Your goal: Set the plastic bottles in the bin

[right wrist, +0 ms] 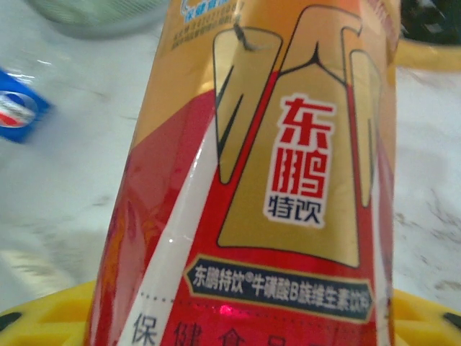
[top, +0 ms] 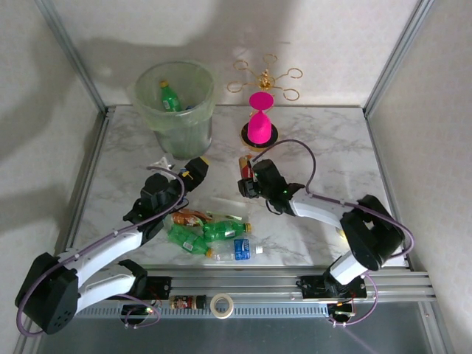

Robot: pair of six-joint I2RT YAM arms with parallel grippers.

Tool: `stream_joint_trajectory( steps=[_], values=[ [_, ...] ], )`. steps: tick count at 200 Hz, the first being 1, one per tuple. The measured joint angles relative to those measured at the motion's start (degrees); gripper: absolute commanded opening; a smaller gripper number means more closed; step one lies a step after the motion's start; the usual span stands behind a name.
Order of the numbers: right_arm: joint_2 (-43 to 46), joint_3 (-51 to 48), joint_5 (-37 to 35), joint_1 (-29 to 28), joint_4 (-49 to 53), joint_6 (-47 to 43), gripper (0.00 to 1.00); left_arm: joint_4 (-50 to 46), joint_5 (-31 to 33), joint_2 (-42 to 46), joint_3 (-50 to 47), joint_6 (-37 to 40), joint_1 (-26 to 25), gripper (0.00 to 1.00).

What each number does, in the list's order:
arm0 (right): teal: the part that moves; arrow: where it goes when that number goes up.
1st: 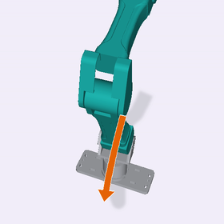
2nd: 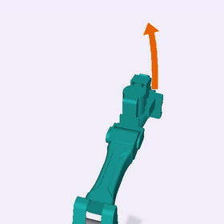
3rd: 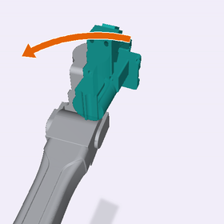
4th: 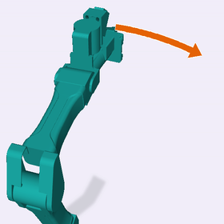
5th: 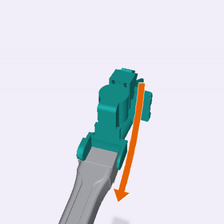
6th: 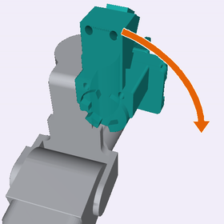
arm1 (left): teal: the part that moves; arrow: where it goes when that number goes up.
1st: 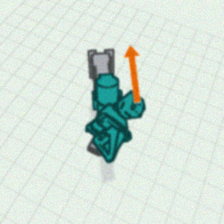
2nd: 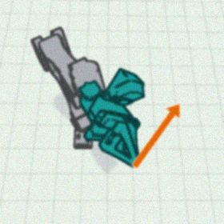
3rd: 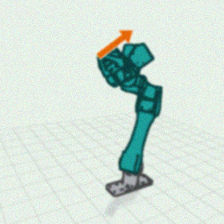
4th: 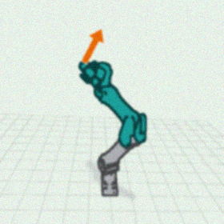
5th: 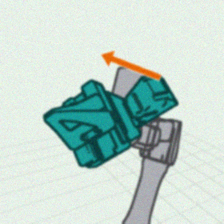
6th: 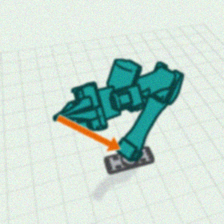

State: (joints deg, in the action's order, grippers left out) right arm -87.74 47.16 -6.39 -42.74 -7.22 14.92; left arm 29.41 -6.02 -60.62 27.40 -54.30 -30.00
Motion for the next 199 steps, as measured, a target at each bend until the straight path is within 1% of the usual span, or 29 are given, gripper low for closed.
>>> stream_joint_trajectory(
  steps=[29, 54, 98, 122, 145, 173, 199],
  values=[
    [4.33, -2.25, 6.49, -0.72, -5.64, -2.82, 0.46, 1.57, -0.44, -3.26, 2.49, 0.07, -2.97, 1.0],
    [5.99, -2.38, 10.14, -2.34, -9.09, -4.09, 0.46, 2.82, -0.87, -6.27, 4.35, 0.07, -4.48, 1.0],
    [6.36, -2.38, 12.94, -4.96, -11.87, -5.18, 0.46, 3.93, -1.92, -10.25, 5.86, 0.04, -5.64, 1.0],
    [6.32, -2.27, 13.79, -5.66, -12.35, -5.35, 0.46, 4.5, -1.97, -11.1, 6.8, 0.04, -5.9, 0.97],
    [6.16, -1.95, 13.81, -6.23, -12.72, -5.42, 0.46, 5.18, -2.16, -11.93, 7.43, 0.11, -5.97, 0.9],
    [5.73, -1.38, 13.97, -6.93, -12.87, -6.14, 0.46, 5.33, -2.34, -13.07, 7.63, 0.28, -6.1, 0.72],
    [5.29, -0.98, 13.92, -7.3, -12.94, -6.73, 0.46, 5.33, -2.38, -13.38, 7.69, 0.35, -6.25, 0.6]
  ],
)
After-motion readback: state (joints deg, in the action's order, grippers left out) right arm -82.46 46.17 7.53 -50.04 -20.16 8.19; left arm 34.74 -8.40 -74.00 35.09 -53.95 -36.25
